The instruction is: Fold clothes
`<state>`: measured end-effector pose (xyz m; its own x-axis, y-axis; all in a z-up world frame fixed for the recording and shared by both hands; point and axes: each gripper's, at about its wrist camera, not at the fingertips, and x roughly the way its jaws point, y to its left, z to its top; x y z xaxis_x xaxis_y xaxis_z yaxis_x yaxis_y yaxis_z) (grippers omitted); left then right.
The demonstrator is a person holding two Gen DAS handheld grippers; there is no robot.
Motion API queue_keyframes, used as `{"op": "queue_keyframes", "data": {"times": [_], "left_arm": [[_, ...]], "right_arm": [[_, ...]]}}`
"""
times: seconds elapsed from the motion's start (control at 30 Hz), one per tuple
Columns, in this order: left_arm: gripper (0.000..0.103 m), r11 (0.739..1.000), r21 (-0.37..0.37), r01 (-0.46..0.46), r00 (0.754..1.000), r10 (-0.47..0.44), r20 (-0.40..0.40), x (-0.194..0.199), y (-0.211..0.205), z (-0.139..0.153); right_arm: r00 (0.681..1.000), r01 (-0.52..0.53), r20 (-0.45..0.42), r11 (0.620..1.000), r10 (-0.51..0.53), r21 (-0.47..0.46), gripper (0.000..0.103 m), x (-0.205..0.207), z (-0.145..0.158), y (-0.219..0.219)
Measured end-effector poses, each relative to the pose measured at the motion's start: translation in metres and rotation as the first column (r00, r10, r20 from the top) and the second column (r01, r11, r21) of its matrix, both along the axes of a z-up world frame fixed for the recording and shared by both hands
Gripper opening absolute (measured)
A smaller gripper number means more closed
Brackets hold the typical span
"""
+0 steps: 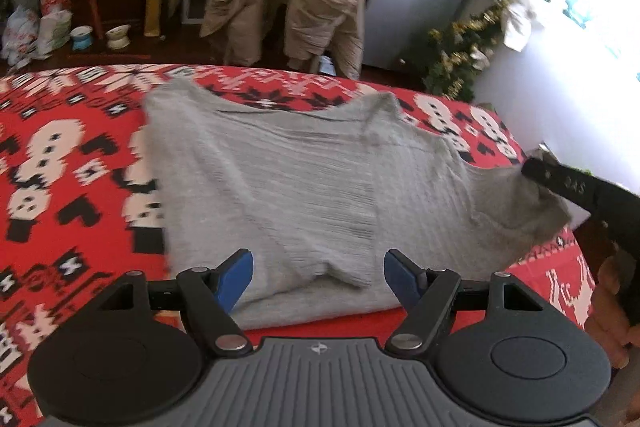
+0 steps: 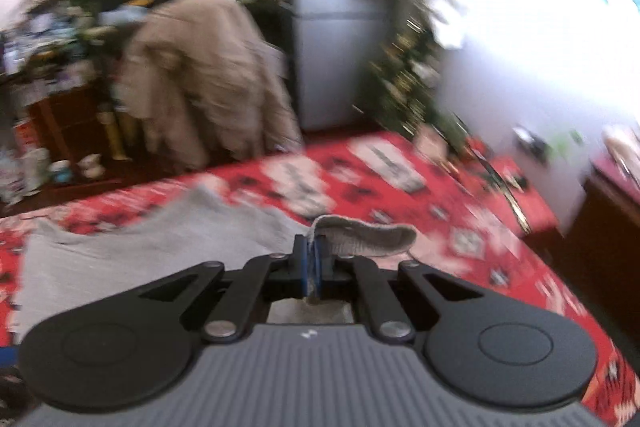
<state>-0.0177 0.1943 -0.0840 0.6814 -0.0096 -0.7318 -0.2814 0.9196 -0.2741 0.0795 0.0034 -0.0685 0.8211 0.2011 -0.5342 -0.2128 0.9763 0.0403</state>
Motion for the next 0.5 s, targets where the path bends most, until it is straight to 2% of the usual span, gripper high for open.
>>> {"op": "queue_keyframes", "data": {"times": [0.13,0.27,0.5], "left_arm": [[0.072,0.998,-0.009,-0.067,0.998,0.067,0.019,-0.020,0.025,0.006],[0.072,0.992,-0.013,-0.125,0.992,0.125,0.006,-0.039,0.048,0.007],[0.072,0.980,-0.041,-0.196,0.981,0.196,-0.001,-0.064,0.079,0.002]], "right_arm": [[0.990,-0.134,0.040,0.991,0.135,-0.017,0.003,-0.008,0.011,0.053],[0.966,-0.251,0.056,0.967,0.253,-0.039,0.003,-0.019,0.013,0.103],[0.925,-0.374,0.041,0.923,0.378,-0.091,0.003,-0.039,0.001,0.177]]}}
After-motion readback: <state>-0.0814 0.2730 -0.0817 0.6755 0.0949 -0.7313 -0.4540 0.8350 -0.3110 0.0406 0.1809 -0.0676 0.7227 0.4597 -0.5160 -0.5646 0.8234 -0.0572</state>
